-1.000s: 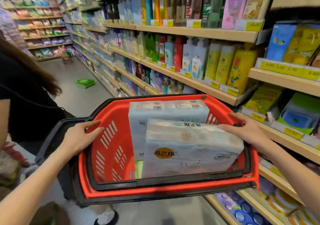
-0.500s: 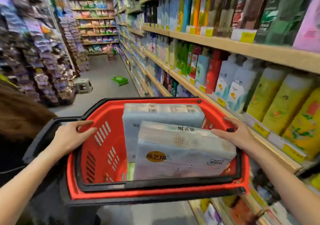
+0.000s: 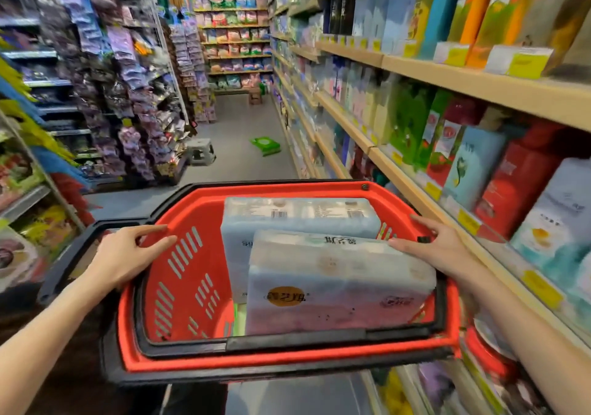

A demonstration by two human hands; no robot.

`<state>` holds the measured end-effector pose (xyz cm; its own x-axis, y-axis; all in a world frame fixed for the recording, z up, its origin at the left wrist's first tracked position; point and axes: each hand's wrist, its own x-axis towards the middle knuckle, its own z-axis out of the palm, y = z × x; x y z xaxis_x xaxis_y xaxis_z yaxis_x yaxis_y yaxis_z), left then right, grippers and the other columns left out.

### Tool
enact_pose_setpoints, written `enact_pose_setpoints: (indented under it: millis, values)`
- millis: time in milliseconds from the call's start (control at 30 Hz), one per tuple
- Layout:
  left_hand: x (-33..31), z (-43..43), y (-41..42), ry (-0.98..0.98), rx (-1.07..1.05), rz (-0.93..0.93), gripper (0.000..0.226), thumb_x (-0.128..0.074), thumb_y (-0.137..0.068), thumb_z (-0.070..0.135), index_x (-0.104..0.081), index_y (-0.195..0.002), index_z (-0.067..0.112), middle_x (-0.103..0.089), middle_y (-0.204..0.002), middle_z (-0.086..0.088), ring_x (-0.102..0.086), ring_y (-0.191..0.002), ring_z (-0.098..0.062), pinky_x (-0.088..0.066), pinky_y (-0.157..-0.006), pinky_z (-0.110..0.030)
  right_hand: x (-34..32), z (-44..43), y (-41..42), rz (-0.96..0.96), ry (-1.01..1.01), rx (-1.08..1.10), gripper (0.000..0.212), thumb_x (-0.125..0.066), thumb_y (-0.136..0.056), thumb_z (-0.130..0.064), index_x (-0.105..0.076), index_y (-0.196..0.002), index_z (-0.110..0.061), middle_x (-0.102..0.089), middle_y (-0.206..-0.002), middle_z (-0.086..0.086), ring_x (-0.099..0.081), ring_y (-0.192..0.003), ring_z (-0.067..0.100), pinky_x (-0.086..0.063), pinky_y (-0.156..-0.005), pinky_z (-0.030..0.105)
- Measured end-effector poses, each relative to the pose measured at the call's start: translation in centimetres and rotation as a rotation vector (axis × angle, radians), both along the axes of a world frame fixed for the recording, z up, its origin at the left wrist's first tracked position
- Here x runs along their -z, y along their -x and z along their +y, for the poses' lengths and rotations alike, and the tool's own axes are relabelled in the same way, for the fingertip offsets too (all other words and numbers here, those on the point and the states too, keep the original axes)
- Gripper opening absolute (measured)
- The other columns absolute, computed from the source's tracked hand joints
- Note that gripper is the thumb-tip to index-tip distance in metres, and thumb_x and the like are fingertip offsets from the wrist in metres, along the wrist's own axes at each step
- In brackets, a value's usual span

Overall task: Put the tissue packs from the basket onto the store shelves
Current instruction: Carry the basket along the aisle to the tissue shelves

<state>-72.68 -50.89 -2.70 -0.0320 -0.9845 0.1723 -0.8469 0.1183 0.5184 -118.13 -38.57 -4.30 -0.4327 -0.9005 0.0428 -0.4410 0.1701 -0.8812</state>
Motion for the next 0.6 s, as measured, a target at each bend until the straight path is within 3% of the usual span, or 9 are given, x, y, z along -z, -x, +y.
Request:
enact_pose_setpoints:
  millis: [233,333,367,433,500,600]
  values:
    - [-0.7,-12.2,0.0,-0.031,-0.036,0.014,0.042,-0.064,-0.076,0.053,-0.067,-0.111,0.03,-0.066,-0.086,-0.011,-0.064,-0.092,-0.033,-0.041,-0.073,-0.036,-0.5,-13.5,0.3,0.002,-0.016,-0.017,0.125,-0.074,-0.02,-0.075,-0.049,-0.13,-0.023,-0.059,-0.093,-0.022,-0.056,-0.087,-0.005,-0.045,-0.083,0.028]
    - [-0.5,-17.0,0.2,-0.028,-0.057,0.042,0.041,-0.065,-0.075,0.052,-0.068,-0.11,0.03,-0.061,-0.08,-0.005,-0.056,-0.077,-0.023,-0.04,-0.071,-0.035,-1.0,-19.5,0.4,-0.008,-0.019,-0.031,0.11,-0.082,-0.033,-0.062,-0.05,-0.129,-0.021,-0.057,-0.093,-0.023,-0.051,-0.082,-0.012,-0.042,-0.08,0.023]
    - [-0.4,-18.7,0.3,-0.033,-0.067,0.054,0.042,-0.065,-0.075,0.052,-0.068,-0.11,0.03,-0.061,-0.081,-0.005,-0.055,-0.078,-0.022,-0.04,-0.072,-0.035,-1.0,-21.7,0.7,-0.017,-0.023,-0.031,0.105,-0.084,-0.037,-0.057,-0.05,-0.13,-0.02,-0.057,-0.093,-0.022,-0.05,-0.08,-0.013,-0.042,-0.076,0.02]
    - [-0.1,-22.2,0.7,-0.04,-0.084,0.074,0.044,-0.066,-0.074,0.052,-0.067,-0.112,0.03,-0.064,-0.089,-0.005,-0.057,-0.087,-0.024,-0.041,-0.076,-0.035,-0.6,-26.2,1.6,-0.01,0.0,-0.028,0.115,-0.079,-0.026,-0.068,-0.052,-0.127,-0.021,-0.057,-0.089,-0.025,-0.051,-0.079,-0.013,-0.041,-0.073,0.017]
    - [0.5,-25.8,1.3,-0.042,-0.104,0.079,0.048,-0.067,-0.073,0.052,-0.065,-0.115,0.03,-0.067,-0.1,-0.008,-0.059,-0.097,-0.026,-0.041,-0.078,-0.035,0.1,-31.0,2.6,-0.001,0.014,-0.039,0.129,-0.071,-0.012,-0.078,-0.053,-0.126,-0.021,-0.06,-0.09,-0.023,-0.053,-0.082,-0.013,-0.042,-0.08,0.02]
    - [1.2,-31.5,2.6,-0.03,-0.146,0.073,0.051,-0.069,-0.073,0.05,-0.061,-0.12,0.031,-0.066,-0.114,-0.013,-0.058,-0.108,-0.031,-0.041,-0.081,-0.036,0.8,-38.3,4.0,-0.018,0.012,-0.1,0.133,-0.072,-0.012,-0.078,-0.051,-0.129,-0.019,-0.064,-0.096,-0.017,-0.056,-0.084,-0.009,-0.042,-0.083,0.022]
